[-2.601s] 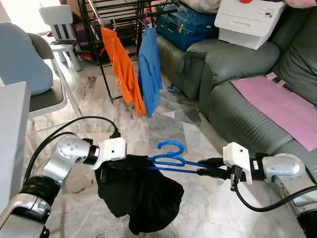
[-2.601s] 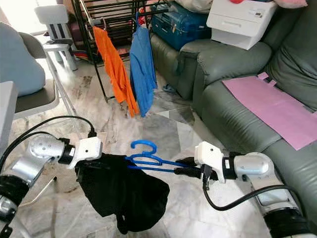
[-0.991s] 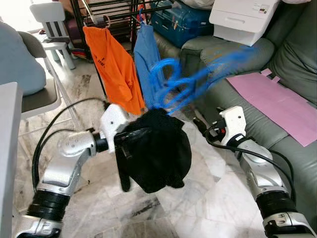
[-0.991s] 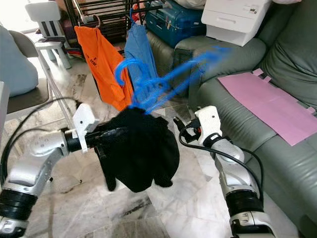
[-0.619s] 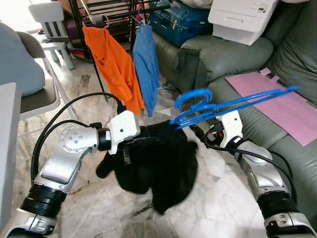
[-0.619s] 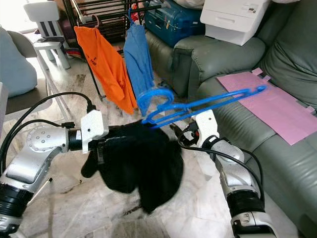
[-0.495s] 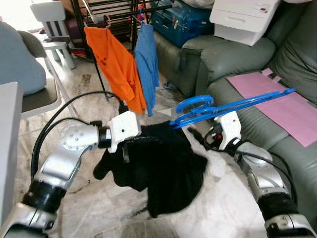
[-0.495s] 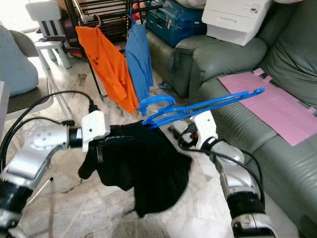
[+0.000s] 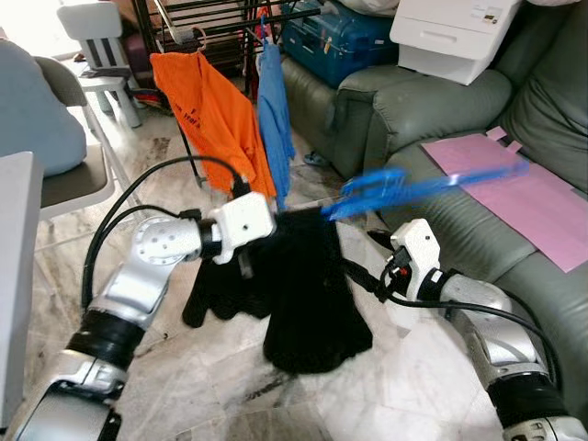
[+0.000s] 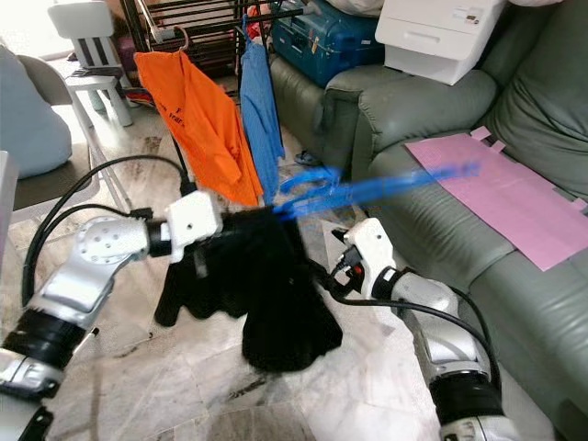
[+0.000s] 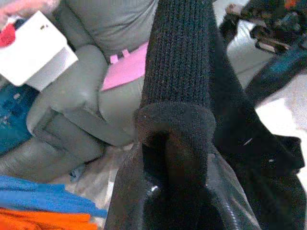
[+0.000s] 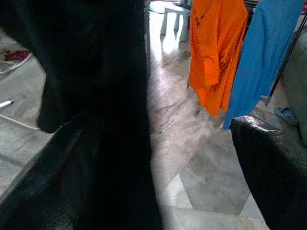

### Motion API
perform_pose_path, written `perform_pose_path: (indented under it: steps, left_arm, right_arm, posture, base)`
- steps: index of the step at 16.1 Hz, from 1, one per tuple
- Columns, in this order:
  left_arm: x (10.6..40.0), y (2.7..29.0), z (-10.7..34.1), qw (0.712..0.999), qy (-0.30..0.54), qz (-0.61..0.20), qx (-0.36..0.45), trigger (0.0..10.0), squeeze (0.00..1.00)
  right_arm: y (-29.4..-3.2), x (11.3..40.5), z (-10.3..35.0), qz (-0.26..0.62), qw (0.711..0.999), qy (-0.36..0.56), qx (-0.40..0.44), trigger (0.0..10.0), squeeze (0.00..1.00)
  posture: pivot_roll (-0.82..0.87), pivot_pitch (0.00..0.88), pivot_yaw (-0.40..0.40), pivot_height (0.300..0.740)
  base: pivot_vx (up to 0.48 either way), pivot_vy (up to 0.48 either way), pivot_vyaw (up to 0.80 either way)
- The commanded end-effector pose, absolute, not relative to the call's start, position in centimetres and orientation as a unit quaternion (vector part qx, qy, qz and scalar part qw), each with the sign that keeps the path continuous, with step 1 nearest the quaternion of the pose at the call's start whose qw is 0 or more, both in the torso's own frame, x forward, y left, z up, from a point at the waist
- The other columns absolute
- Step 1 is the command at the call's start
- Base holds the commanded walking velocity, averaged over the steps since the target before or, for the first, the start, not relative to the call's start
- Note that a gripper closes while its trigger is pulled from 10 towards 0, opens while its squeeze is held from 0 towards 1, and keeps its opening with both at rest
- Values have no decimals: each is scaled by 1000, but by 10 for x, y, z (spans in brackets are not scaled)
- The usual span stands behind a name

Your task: Hang hanger

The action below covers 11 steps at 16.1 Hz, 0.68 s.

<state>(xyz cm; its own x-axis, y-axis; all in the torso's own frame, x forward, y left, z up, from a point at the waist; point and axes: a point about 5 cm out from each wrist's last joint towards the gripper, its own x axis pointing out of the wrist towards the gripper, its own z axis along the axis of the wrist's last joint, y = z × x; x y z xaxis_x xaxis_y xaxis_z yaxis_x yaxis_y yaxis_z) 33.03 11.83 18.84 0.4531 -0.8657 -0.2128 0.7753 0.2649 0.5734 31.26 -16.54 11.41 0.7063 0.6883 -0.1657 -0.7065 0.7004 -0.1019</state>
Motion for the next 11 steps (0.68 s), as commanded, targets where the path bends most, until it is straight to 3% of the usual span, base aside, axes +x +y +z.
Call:
perform_pose_path:
  steps: [1,11]
  left_arm:
    - [333,119,201,786,-100,-513,330,0,0]
    - [319,117,256,769,-173,-552,271,0,0]
  right_arm:
    - [-164,312,117,384,918,54,-81,10000,0]
    - [-180,319,107,320,939,73,-107,10000,0]
  posture:
    - [-107,60,17,740]
    - [-97,59,14,740]
  base:
    - [0,0,0]
    - [0,0,0]
